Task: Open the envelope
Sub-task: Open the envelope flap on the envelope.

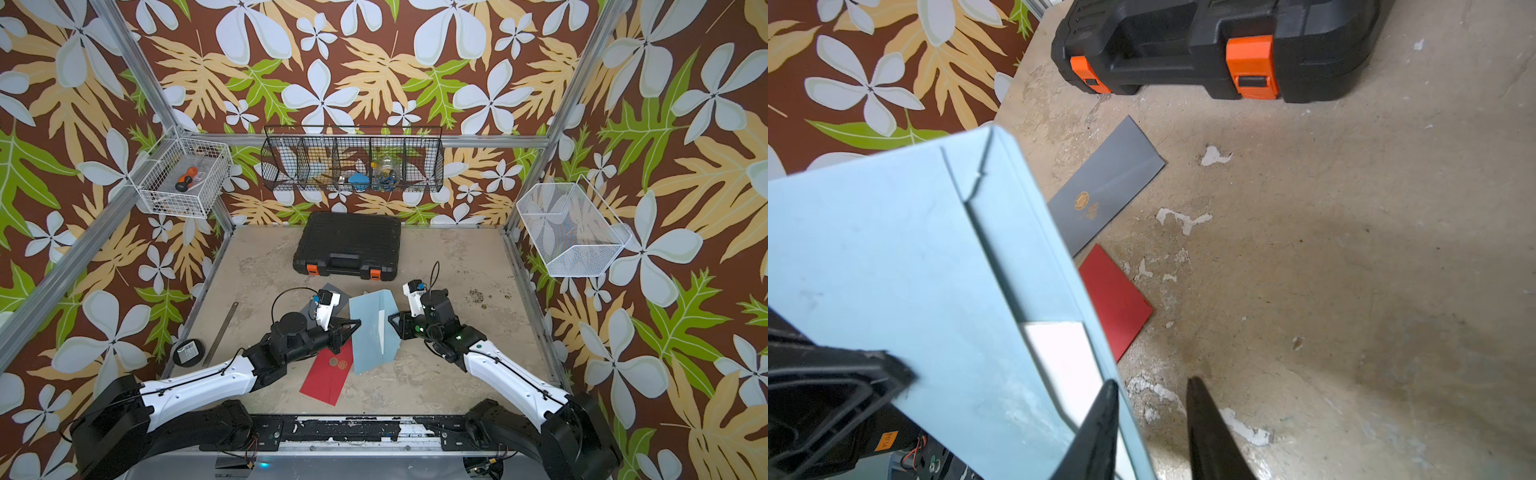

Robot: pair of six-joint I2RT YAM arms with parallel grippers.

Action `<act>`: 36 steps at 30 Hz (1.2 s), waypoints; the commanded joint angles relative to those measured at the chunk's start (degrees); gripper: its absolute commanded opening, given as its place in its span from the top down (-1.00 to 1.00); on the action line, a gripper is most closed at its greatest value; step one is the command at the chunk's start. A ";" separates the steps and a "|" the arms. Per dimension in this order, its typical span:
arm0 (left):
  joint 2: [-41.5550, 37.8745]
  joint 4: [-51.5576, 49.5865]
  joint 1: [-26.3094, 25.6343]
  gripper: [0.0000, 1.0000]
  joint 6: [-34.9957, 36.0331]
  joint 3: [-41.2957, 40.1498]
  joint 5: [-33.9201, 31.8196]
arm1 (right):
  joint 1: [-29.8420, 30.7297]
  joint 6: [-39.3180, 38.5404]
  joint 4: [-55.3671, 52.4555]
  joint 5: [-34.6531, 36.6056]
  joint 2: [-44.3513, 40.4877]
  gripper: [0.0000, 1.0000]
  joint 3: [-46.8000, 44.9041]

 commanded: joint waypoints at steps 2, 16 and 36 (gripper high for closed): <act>-0.22 5.90 1.47 1.00 -3.68 -0.90 5.51 | -1.10 -1.63 3.83 -8.03 -1.12 0.41 -1.39; -0.80 11.83 3.79 1.00 -7.78 -4.12 10.07 | -1.43 0.31 8.21 -13.19 -4.43 0.78 -4.24; 8.90 8.58 5.11 -0.05 -10.79 -0.18 8.80 | -1.44 -1.41 -3.02 -1.82 -8.34 1.00 -0.75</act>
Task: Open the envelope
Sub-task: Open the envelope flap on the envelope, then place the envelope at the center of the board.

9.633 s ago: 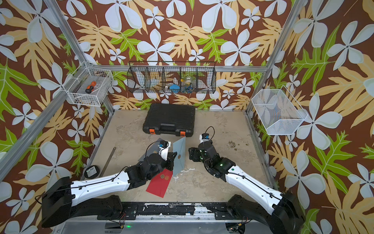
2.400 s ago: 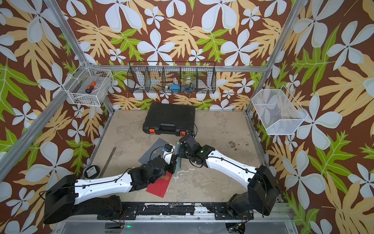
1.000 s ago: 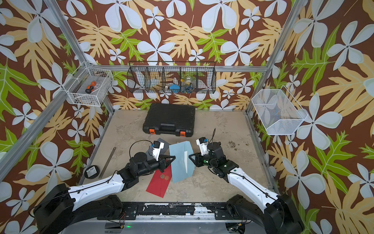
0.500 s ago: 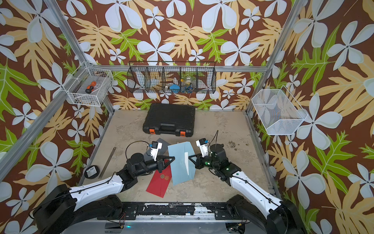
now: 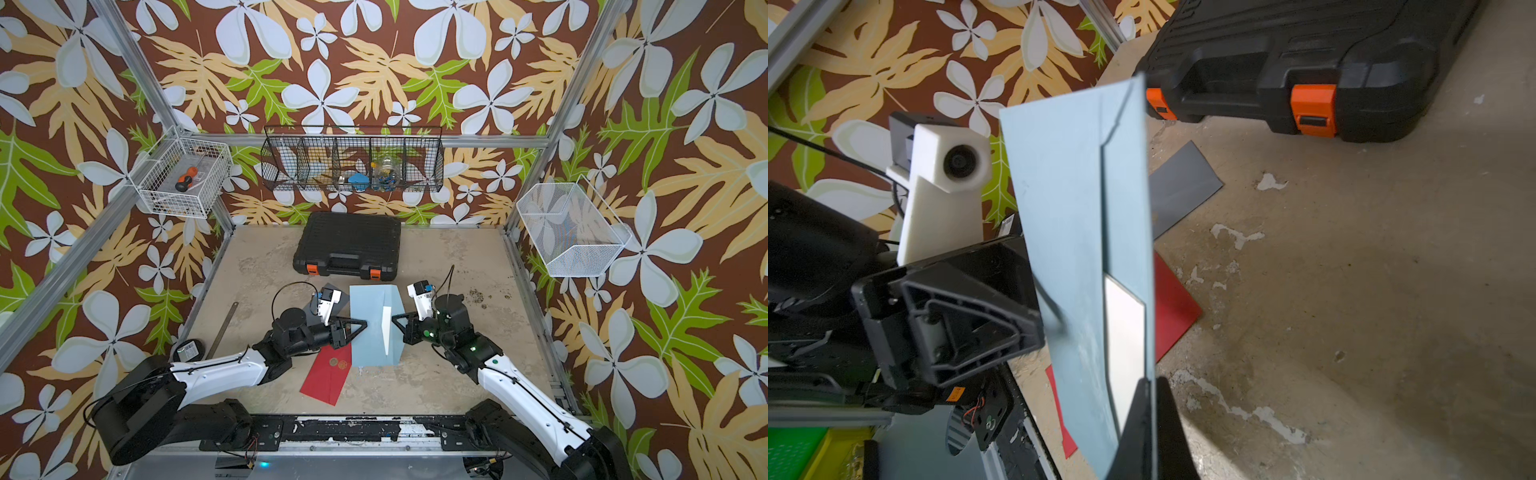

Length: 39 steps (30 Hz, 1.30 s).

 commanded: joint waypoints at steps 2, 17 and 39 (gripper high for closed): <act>-1.07 -5.53 0.06 -0.14 1.82 1.22 -5.16 | -0.43 -0.24 -3.49 5.42 1.35 1.00 1.25; -5.43 -8.85 0.06 -0.31 4.15 0.93 -7.77 | -16.50 -2.53 -5.24 -4.18 15.15 1.00 3.27; -7.33 -7.27 -0.03 -0.30 4.07 -0.51 -5.42 | -22.91 -10.77 -6.84 -2.51 39.75 0.68 12.72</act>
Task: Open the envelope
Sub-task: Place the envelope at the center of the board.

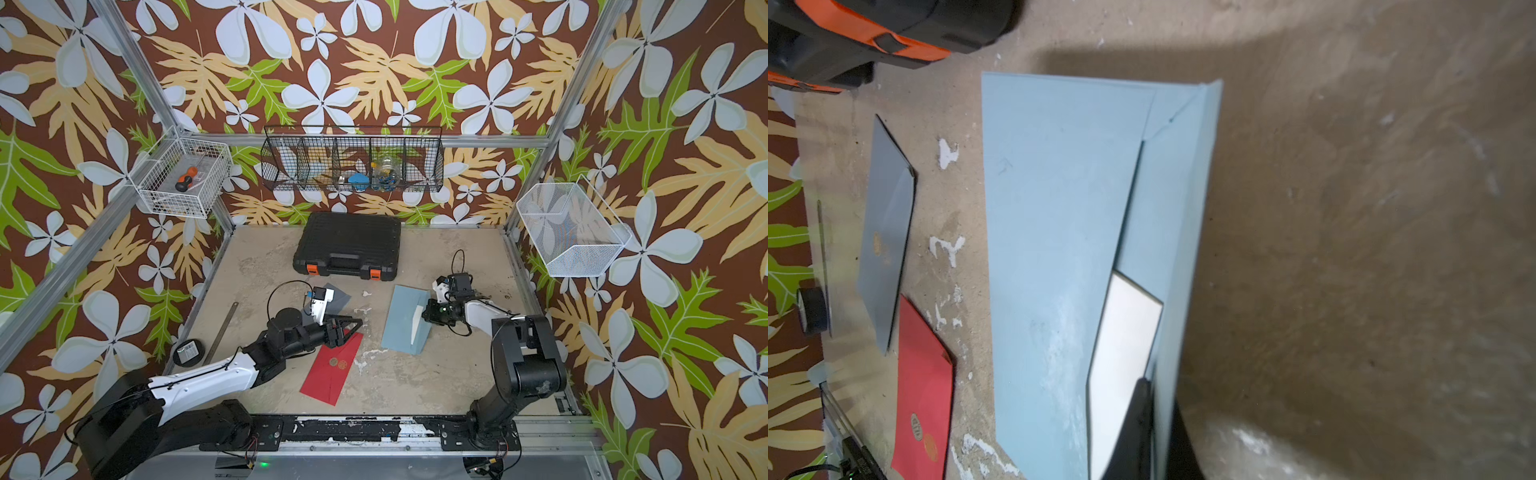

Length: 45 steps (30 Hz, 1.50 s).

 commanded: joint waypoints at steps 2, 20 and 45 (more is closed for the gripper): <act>-0.58 1.34 0.01 -0.30 0.90 -0.39 0.17 | -0.05 -1.42 0.49 2.92 0.79 0.55 0.45; -0.27 0.97 0.01 -0.30 0.80 -0.21 -0.15 | -0.05 2.88 3.59 6.84 -8.83 0.72 -8.01; -13.71 -3.02 0.04 -0.22 4.30 -4.08 -10.23 | -0.05 -3.84 3.19 9.75 -3.65 0.37 0.50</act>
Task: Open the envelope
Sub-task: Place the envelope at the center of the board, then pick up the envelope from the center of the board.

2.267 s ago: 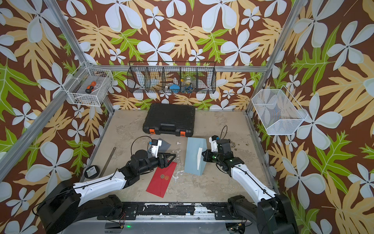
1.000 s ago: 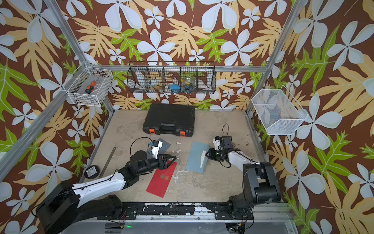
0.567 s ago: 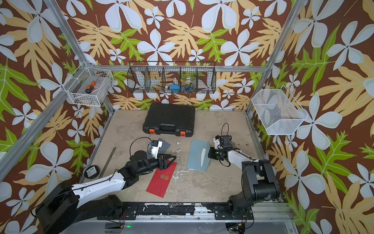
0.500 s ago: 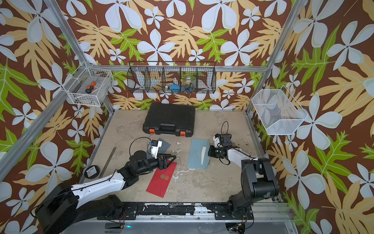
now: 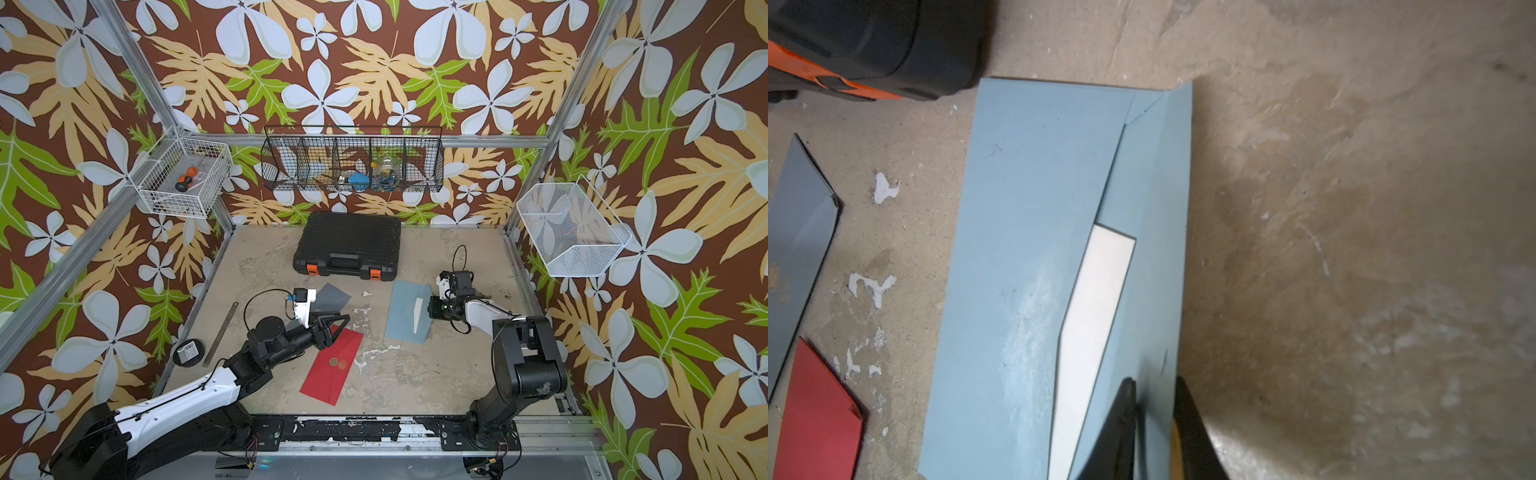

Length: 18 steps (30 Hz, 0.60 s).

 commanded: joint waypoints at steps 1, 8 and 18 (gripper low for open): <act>-1.19 -0.41 0.06 -0.23 1.33 -0.35 -2.77 | 0.06 1.15 0.72 0.11 -2.78 0.28 -0.27; -3.15 -3.06 0.08 -0.32 1.99 -0.54 -6.99 | 0.06 6.69 2.86 -2.82 -12.71 -0.01 -4.77; -8.88 -5.86 0.03 -0.76 2.45 -3.48 -15.86 | 1.58 17.66 11.84 -12.55 -38.03 -0.40 -18.98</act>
